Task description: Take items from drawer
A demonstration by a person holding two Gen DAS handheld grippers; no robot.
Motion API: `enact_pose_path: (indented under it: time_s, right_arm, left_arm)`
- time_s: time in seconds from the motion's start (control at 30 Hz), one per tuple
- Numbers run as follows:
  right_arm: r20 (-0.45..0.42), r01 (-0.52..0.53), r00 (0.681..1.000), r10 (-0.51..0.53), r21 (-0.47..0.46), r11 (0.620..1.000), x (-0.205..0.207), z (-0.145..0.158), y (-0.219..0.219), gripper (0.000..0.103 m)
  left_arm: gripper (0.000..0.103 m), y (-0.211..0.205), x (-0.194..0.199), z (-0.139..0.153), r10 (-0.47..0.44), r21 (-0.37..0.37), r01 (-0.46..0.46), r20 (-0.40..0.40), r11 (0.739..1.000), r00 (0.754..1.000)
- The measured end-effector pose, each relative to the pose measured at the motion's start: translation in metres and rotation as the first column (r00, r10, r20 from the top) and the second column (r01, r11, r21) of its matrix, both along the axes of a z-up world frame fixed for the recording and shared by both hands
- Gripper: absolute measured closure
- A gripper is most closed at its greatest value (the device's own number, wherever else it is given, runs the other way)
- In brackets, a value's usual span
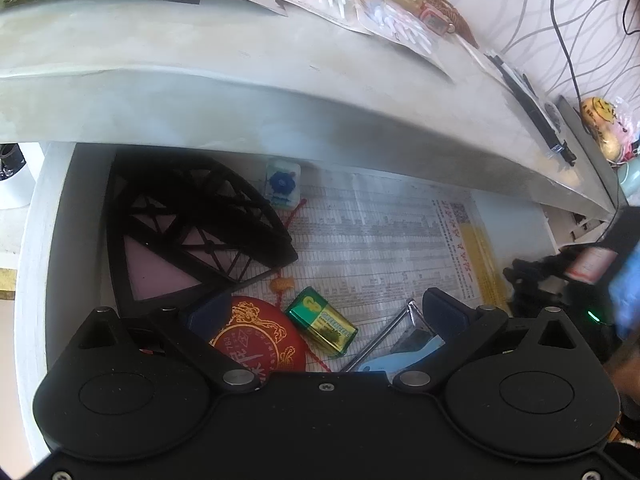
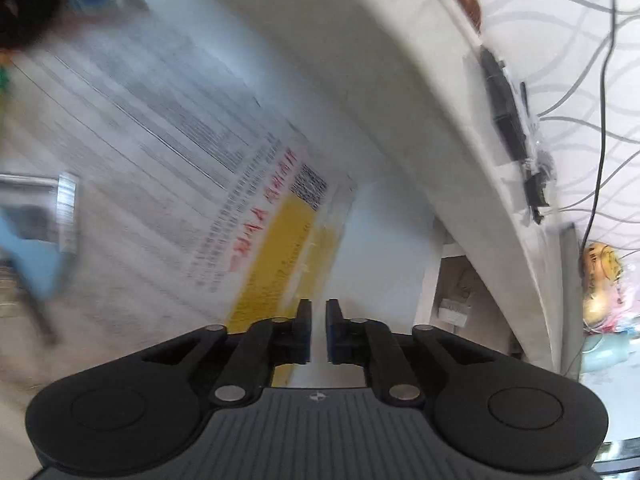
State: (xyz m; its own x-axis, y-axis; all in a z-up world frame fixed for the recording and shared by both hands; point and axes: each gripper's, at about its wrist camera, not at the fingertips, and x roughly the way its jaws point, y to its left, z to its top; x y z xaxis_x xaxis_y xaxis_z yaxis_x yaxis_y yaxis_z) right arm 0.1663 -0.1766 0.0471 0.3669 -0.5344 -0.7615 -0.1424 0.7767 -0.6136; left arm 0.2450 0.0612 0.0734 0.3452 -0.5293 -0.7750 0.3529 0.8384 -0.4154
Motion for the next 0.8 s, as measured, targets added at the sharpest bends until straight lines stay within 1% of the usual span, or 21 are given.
enact_pose_path:
  time_s: [0.03,0.1,0.17,0.2,0.23,0.27,0.3,0.33,0.37,0.4,0.43,0.47,0.5,0.53,0.57,0.67,0.73,0.8]
  right_arm:
    - [-0.006,0.019,1.000,-0.019,0.001,1.000,0.004,-0.004,-0.005,0.103]
    - [-0.002,0.038,0.999,-0.038,-0.005,0.999,0.006,-0.004,-0.006,0.103]
    - [-0.032,0.009,0.999,-0.011,-0.048,0.999,0.001,-0.006,-0.001,0.102]
    - [-0.049,-0.001,0.999,-0.002,-0.050,0.999,-0.001,-0.006,0.000,0.098]
    - [-0.065,0.013,0.998,-0.014,-0.019,1.000,-0.004,-0.001,-0.002,0.098]
    - [-0.075,0.041,0.997,-0.035,0.071,0.997,-0.006,0.009,-0.008,0.098]
    - [-0.093,0.082,0.994,-0.062,0.233,0.969,-0.009,0.023,-0.017,0.098]
    - [-0.123,0.135,0.988,-0.091,0.418,0.898,-0.012,0.038,-0.029,0.102]
    - [-0.126,0.168,0.985,-0.119,0.518,0.839,-0.016,0.050,-0.036,0.102]
    - [-0.102,0.182,0.983,-0.151,0.548,0.816,-0.021,0.061,-0.040,0.102]
    - [-0.057,0.161,0.987,-0.153,0.497,0.853,-0.026,0.066,-0.038,0.102]
    - [0.006,0.107,0.993,-0.117,0.356,0.928,-0.031,0.068,-0.030,0.101]
    - [0.039,0.056,0.997,-0.065,0.214,0.975,-0.033,0.065,-0.023,0.101]
    - [0.031,0.006,0.999,-0.009,0.096,0.995,-0.033,0.055,-0.017,0.101]
    - [0.010,-0.019,1.000,0.018,0.041,0.999,-0.032,0.046,-0.015,0.102]
    - [-0.038,-0.031,0.999,0.032,0.014,0.999,-0.027,0.027,-0.018,0.103]
    - [-0.014,-0.061,0.998,0.061,-0.039,0.997,-0.029,0.023,-0.015,0.103]
    - [-0.021,-0.079,0.997,0.077,-0.073,0.994,-0.035,0.022,-0.012,0.103]
  left_arm:
    - [0.000,0.000,0.000,0.000,0.003,0.000,-0.003,-0.001,1.000,1.000]
    - [0.000,0.002,0.001,-0.001,0.011,-0.001,-0.011,-0.006,1.000,1.000]
    - [0.000,0.002,0.002,-0.001,0.013,-0.004,-0.013,-0.011,1.000,1.000]
    - [0.000,0.002,0.002,-0.001,0.013,-0.006,-0.013,-0.013,1.000,1.000]
    - [0.000,0.002,0.002,-0.002,0.013,-0.008,-0.013,-0.014,1.000,1.000]
    - [0.000,0.003,0.002,-0.001,0.013,-0.010,-0.013,-0.013,1.000,1.000]
    - [0.000,0.003,0.002,-0.001,0.012,-0.011,-0.013,-0.012,1.000,1.000]
    - [0.000,0.003,0.002,-0.001,0.012,-0.011,-0.012,-0.012,1.000,1.000]
    - [0.000,0.002,0.002,-0.001,0.009,-0.009,-0.009,-0.013,1.000,1.000]
    - [0.000,0.002,0.002,-0.001,0.006,-0.008,-0.006,-0.013,1.000,1.000]
    - [0.000,0.001,0.001,-0.001,0.003,-0.008,-0.003,-0.011,1.000,1.000]
    - [0.000,0.000,0.001,0.000,-0.001,-0.008,0.001,-0.008,1.000,1.000]
    - [0.000,0.000,0.000,0.000,-0.004,-0.008,0.004,-0.005,1.000,1.000]
    - [0.000,0.000,0.000,0.001,-0.005,-0.006,0.005,-0.002,1.000,1.000]
    - [0.000,0.000,0.000,0.001,-0.004,-0.004,0.004,-0.002,1.000,1.000]
    - [0.000,0.002,0.001,0.001,0.006,-0.004,-0.006,-0.004,1.000,1.000]
    - [0.000,0.004,0.001,0.001,0.016,-0.006,-0.016,-0.008,1.000,1.000]
    - [0.000,0.004,0.002,0.000,0.016,-0.007,-0.017,-0.013,1.000,1.000]
